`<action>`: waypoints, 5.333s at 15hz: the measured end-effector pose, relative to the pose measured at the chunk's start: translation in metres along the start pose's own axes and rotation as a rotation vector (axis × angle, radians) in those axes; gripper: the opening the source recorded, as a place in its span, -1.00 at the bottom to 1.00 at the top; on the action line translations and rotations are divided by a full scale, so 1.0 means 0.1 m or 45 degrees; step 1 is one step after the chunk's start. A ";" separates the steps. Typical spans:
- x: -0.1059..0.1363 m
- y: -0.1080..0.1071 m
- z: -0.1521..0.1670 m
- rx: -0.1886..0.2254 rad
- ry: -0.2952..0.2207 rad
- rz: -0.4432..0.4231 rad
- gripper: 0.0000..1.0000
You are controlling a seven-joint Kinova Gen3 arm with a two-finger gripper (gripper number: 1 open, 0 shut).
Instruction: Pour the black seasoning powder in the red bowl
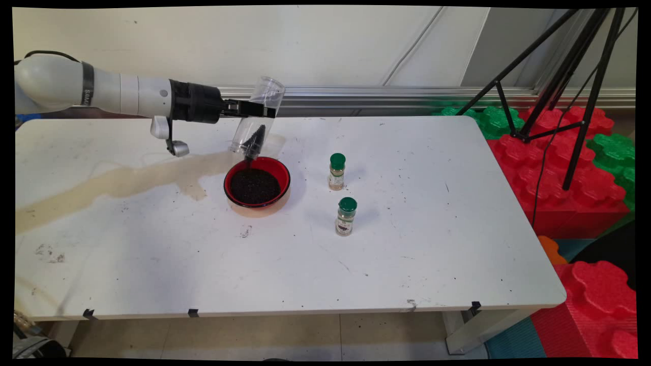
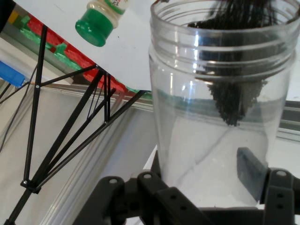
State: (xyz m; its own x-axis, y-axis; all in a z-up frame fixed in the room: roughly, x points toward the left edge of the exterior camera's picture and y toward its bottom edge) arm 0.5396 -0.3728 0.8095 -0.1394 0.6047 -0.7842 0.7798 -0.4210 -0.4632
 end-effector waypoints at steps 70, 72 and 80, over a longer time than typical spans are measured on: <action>0.08 -0.38 -0.16 0.106 -0.114 0.533 -1.00; 0.10 -0.37 -0.18 0.112 -0.116 0.556 -1.00; 0.16 -0.32 -0.18 0.121 -0.122 0.596 -1.00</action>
State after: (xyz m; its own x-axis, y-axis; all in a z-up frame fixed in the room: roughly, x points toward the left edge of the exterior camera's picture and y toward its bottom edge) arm 0.5234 -0.3373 0.8195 0.1543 0.2723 -0.9498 0.7136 -0.6955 -0.0835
